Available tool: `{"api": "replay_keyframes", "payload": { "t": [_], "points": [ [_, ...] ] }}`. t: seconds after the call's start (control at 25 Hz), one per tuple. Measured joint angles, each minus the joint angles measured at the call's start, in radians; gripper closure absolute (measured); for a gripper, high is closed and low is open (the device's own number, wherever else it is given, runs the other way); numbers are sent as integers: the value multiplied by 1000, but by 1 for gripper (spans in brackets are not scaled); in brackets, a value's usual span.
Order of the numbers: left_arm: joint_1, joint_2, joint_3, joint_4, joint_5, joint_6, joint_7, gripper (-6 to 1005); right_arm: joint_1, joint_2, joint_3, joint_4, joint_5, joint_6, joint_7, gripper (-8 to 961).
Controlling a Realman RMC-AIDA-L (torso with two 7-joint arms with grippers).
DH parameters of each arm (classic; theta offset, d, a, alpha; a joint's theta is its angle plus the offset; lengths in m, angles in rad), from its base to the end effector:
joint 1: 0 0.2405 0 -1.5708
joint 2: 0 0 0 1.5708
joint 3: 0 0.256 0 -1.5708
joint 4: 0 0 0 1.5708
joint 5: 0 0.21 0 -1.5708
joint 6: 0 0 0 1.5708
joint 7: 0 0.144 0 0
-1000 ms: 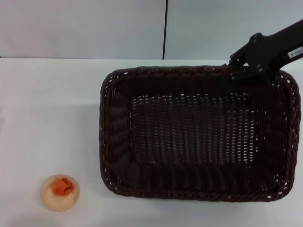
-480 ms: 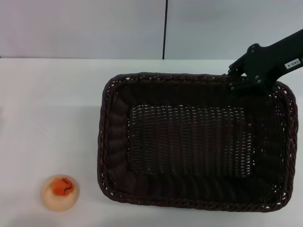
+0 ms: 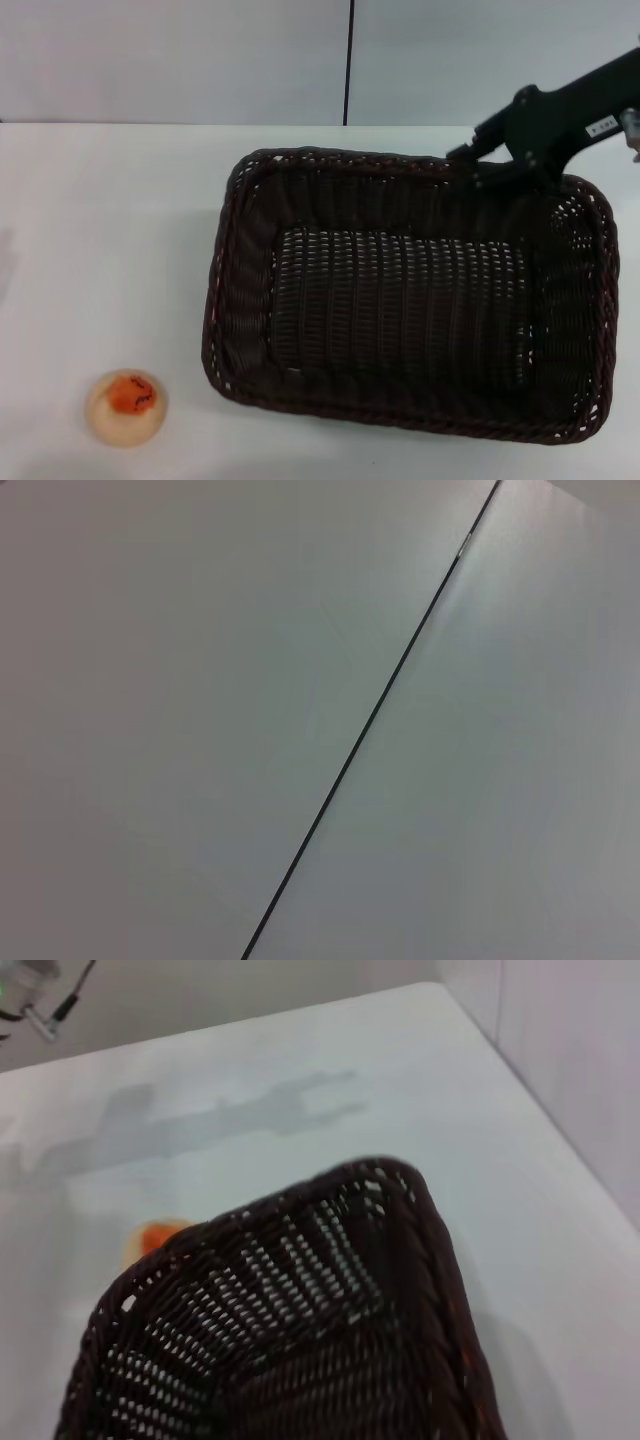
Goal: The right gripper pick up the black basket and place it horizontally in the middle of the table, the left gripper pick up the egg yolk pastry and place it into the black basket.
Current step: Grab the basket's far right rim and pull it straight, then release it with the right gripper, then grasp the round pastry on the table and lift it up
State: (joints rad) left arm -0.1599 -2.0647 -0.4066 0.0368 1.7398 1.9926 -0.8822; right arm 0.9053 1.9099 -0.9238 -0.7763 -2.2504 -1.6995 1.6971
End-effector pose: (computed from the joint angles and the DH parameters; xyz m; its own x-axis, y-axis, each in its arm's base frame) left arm -0.3513 0.1838 0.0789 0.1484 -0.4554 0.8779 0.9050 -0.2954 -0.3062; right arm 0.1590 0.4017 0.0453 0.9824 -0.1846 -0.0278 -0.1854 -0.9822 -0.0297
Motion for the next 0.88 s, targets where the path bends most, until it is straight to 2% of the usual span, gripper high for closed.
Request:
{"api": "replay_keyframes", "payload": {
  "t": [0.24, 0.4, 0.52, 0.68, 0.72, 0.76, 0.8, 0.88],
  "points": [
    [10, 0, 7, -7, 0, 0, -1, 188, 35, 0, 1, 13, 4, 45, -33, 556],
    [20, 0, 17, -11, 0, 0, -1, 188, 52, 12, 12, 27, 15, 105, -62, 556],
    [22, 3, 44, -5, 0, 0, -1, 189, 34, 24, 14, 19, 58, 160, -70, 557],
    [15, 8, 127, 45, -1, 0, -6, 189, -56, 40, 36, -4, 212, 214, -91, 557],
    [7, 9, 185, 95, 0, -5, -22, 189, -97, 51, 54, -26, 265, 224, -103, 557],
    [2, 9, 225, 127, 0, -11, -36, 189, -180, 81, 87, -65, 365, 240, -135, 557],
    [-3, 9, 265, 159, 0, -16, -50, 189, -180, 81, 87, -65, 365, 240, -135, 557],
    [-9, 10, 361, 228, 0, -34, -70, 189, -279, 115, 125, -98, 478, 252, -196, 558]
  ]
}}
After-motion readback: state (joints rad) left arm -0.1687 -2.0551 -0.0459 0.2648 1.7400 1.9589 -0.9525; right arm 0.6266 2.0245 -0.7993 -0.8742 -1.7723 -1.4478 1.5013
